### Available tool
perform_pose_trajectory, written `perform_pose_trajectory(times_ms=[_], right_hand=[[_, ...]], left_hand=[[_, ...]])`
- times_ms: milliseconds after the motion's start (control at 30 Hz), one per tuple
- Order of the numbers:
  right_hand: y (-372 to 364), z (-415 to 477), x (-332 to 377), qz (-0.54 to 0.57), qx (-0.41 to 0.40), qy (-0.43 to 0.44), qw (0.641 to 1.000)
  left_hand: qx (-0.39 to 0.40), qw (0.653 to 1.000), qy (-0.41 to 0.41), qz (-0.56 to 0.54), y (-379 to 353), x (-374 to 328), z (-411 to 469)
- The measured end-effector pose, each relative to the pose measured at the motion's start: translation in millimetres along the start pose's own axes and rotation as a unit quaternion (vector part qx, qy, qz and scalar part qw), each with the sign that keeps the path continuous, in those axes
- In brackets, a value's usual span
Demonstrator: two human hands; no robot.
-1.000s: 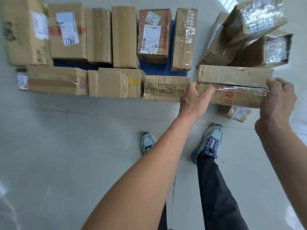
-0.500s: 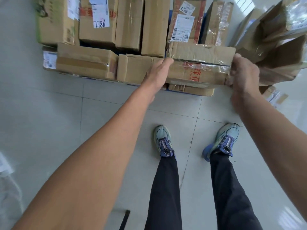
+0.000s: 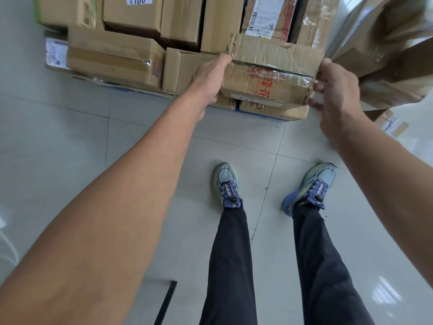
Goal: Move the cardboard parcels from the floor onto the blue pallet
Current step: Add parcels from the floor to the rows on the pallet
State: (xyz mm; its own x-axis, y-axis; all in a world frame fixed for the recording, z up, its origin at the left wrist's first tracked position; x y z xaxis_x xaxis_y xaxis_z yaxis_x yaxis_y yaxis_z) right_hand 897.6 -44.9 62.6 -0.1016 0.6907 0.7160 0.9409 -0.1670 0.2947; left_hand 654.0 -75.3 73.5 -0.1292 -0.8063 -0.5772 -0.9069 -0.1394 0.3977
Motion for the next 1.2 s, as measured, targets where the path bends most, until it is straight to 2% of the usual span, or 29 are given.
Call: perform_pose_trajectory(times_ms=[1200], right_hand=[[-12,-25,-11,-0.005,0.003,0.010,1.000]], left_hand=[[-0.002,0.999,0.027,-0.028,17,33,6]])
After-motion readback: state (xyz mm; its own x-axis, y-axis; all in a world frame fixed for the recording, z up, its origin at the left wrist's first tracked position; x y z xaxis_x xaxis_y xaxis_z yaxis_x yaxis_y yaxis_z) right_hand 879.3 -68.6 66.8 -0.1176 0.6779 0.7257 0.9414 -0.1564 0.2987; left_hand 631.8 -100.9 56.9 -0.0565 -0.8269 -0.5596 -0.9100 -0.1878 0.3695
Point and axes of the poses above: each hand's wrist, its own z-axis towards the middle knuckle, its own y-axis out of the back of the hand, x = y × z, the point moved 3 cm from there along z, towards the middle knuckle, and after that the axes turned 12 degrees about -x, right-handed, at the moved point
